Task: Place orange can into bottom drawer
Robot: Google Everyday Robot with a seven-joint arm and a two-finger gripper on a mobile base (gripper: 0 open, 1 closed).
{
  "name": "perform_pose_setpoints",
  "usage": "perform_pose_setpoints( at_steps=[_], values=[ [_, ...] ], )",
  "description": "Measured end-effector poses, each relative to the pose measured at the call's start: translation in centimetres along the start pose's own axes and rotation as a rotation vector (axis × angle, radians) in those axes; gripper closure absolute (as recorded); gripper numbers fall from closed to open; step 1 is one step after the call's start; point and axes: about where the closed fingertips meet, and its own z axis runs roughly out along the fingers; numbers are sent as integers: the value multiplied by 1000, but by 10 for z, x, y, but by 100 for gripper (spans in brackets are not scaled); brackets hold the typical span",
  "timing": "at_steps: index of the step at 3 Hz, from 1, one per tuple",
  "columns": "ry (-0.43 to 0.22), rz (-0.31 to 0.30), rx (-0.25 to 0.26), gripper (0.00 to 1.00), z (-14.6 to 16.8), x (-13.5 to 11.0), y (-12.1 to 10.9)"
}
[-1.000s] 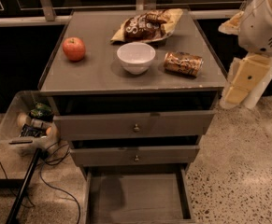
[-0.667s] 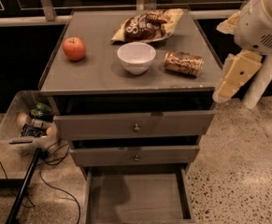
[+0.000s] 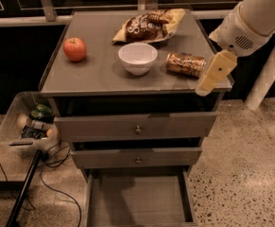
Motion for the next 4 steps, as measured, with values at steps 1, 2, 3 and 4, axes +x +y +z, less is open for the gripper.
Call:
perform_pose_setpoints(
  at_steps=[1,2,3,4],
  values=[
    [-17,5,-7,0,25,-16,-12],
    [-41,-35,-1,0,65,-41,-30],
    [-40,-35,-2,0,66,-41,-30],
    [-52,-47,-8,0,71,-42,-25]
  ],
)
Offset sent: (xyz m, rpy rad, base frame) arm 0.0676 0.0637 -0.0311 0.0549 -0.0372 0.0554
